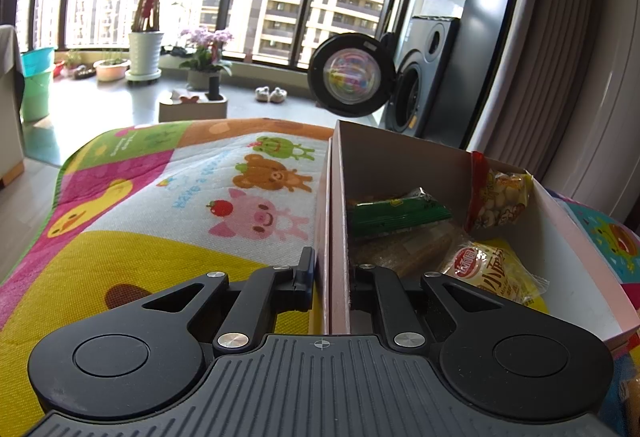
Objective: Organize objects
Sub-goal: 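Carry the bread bun into the box and open the right gripper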
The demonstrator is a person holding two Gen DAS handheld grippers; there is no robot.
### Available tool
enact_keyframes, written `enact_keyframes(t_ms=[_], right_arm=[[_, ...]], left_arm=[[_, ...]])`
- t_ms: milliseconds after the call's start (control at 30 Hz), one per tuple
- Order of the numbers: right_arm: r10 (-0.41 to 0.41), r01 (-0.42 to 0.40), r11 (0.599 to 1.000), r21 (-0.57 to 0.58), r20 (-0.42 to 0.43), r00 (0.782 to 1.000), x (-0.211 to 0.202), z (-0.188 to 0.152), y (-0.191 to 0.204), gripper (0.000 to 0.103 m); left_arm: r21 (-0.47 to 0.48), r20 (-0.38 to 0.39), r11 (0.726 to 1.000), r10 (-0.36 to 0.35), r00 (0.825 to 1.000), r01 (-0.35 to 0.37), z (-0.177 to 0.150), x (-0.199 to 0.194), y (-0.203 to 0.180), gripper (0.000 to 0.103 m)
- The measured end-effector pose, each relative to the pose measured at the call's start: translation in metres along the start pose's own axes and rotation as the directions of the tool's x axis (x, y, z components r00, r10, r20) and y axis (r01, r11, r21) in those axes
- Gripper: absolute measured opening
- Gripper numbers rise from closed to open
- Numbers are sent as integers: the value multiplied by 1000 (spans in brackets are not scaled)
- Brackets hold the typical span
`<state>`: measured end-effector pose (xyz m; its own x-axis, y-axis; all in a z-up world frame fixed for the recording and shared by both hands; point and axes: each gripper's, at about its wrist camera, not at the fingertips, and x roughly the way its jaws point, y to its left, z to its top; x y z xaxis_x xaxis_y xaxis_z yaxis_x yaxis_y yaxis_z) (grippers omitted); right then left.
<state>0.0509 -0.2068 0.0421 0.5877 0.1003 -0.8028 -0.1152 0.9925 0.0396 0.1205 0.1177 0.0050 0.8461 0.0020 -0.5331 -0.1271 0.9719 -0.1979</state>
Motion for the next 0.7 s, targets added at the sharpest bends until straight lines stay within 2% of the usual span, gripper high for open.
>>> enact_keyframes(t_ms=[67,167,267,400,533,600,700], right_arm=[[49,-48,999,18,-30,998,-15,-6,5,51],[120,-120,993,5,-14,993,-48,-8,17,51],[172,-167,983,-72,72,982,-89,2,40,51],[262,-241,961,-135,165,951,-115,30,66,51],[264,-225,958,-178,240,934,-104,65,92,51],[256,-221,961,-165,232,938,-87,81,99,51],[205,-170,971,-167,221,953,-50,99,111,51]], left_arm=[[-1,0,1000,-1,1000,1,0,0,0,12],[0,0,1000,0,1000,0,0,0,0,12],[0,0,1000,0,1000,0,0,0,0,12],[0,0,1000,0,1000,0,0,0,0,12],[0,0,1000,0,1000,0,0,0,0,12],[0,0,1000,0,1000,0,0,0,0,12],[-1,-1,1000,0,1000,0,0,0,0,12]])
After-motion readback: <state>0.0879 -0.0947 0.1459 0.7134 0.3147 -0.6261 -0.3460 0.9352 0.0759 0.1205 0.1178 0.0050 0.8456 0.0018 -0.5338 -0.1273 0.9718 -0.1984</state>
